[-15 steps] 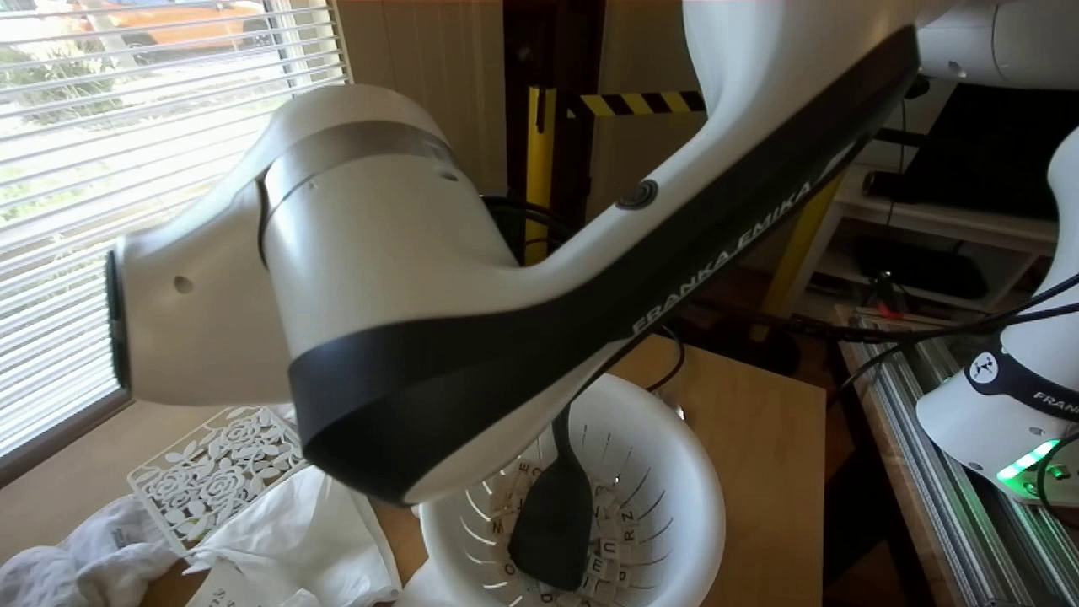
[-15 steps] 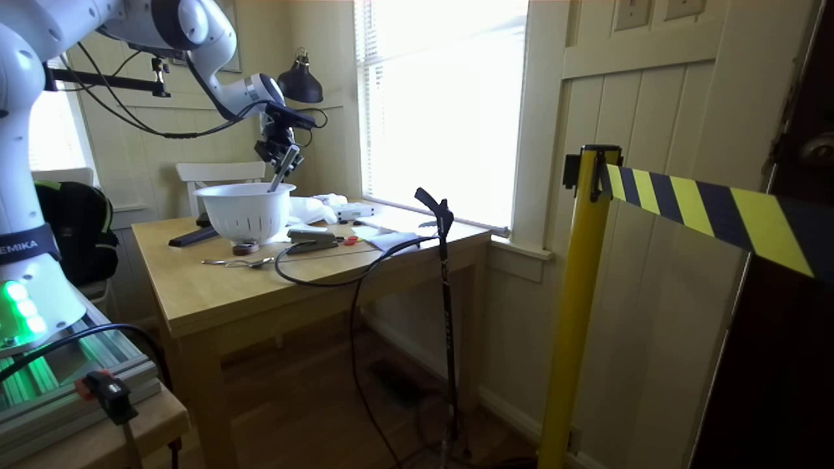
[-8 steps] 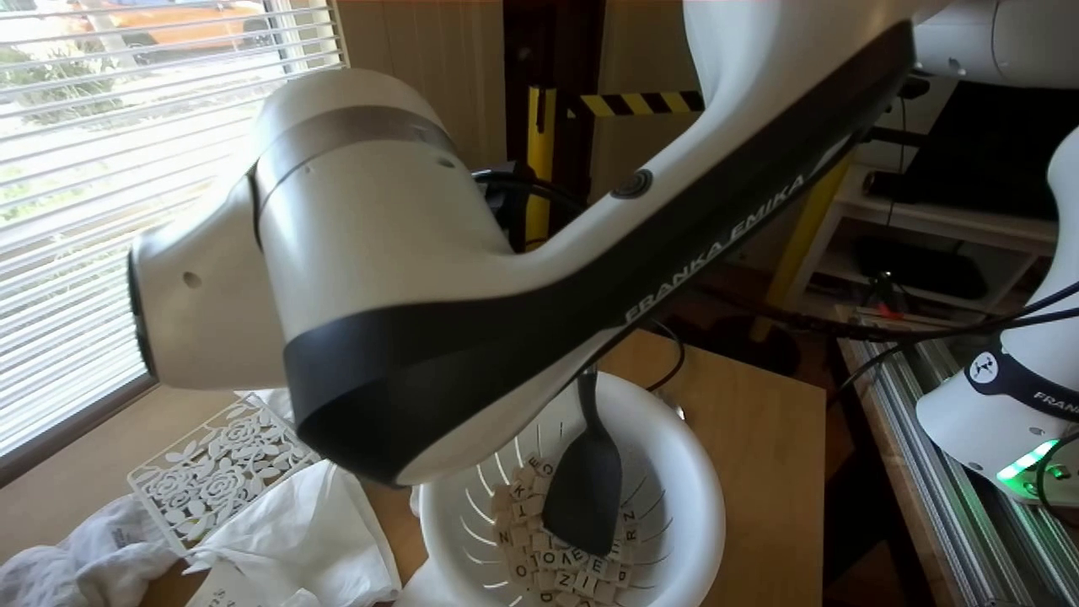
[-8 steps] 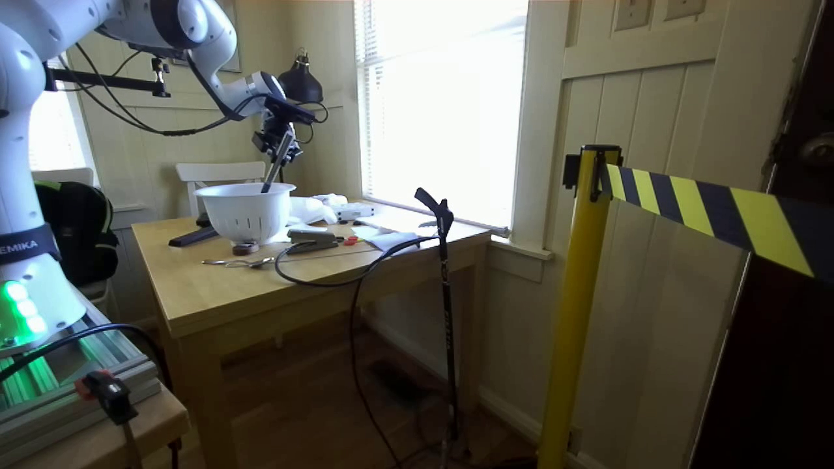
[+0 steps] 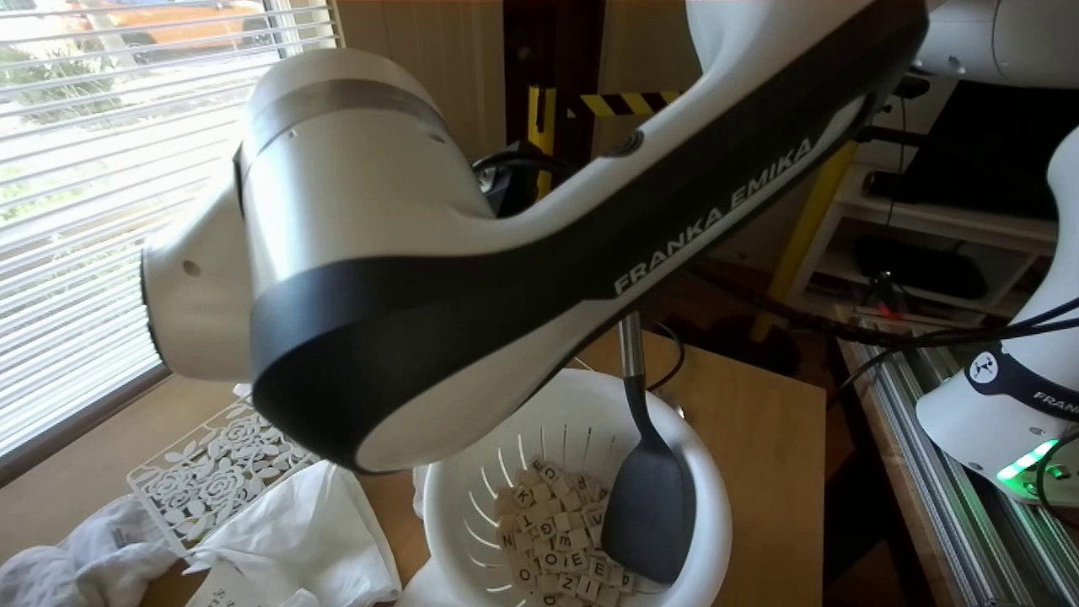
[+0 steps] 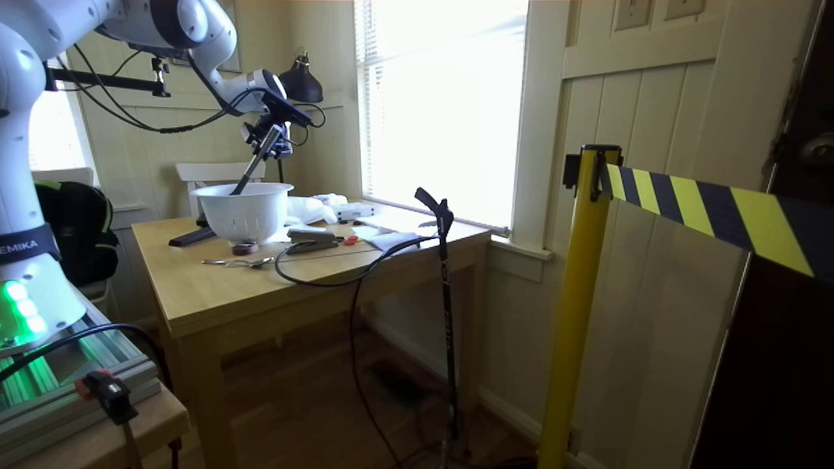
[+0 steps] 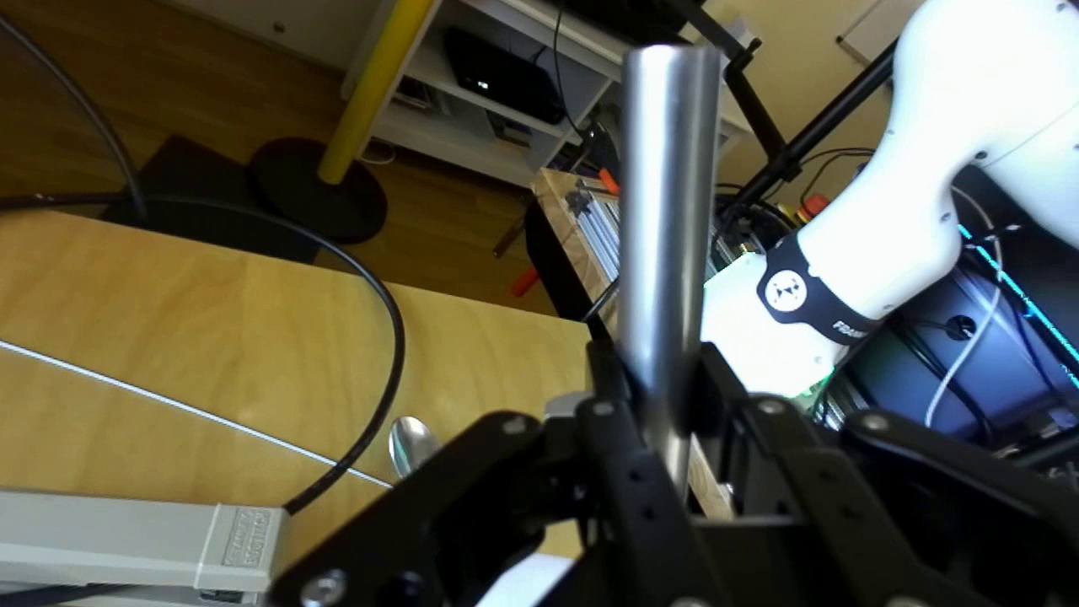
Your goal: Use the black spatula to stir the tiles in the white colander.
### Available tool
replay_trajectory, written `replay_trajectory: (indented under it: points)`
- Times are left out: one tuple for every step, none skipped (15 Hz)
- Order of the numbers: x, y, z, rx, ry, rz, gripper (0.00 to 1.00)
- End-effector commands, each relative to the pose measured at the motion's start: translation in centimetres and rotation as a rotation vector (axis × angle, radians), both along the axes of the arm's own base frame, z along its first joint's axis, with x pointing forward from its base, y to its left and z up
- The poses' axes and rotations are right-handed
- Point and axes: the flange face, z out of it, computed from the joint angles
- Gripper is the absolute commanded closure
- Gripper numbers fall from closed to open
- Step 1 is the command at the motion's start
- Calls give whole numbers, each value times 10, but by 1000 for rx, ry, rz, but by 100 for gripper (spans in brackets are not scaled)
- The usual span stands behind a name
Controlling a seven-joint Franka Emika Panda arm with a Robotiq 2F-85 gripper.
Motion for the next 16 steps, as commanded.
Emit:
replay_trajectory:
  points:
    - [-5,5,-9,88,63,-37,94]
    - [-5,6,-12,103,69,-47,94]
    - [-4,10,-14,118,63,-62,94]
    - [-2,12,-16,133,58,-70,94]
    - [0,14,-21,145,47,-77,94]
    - [2,16,-25,143,26,-71,94]
    - [4,16,-30,151,8,-74,94]
    - [6,17,-34,147,-12,-66,94]
    - [9,18,-39,140,-35,-56,94]
    - [11,19,-43,138,-61,-50,94]
    - [14,19,-47,130,-92,-40,94]
    - [17,19,-49,130,-125,-45,94]
    - [20,19,-48,129,-148,-47,94]
    - [22,18,-47,120,-170,-43,94]
    - [24,17,-46,115,-185,-39,94]
    - [25,15,-45,105,-198,-34,94]
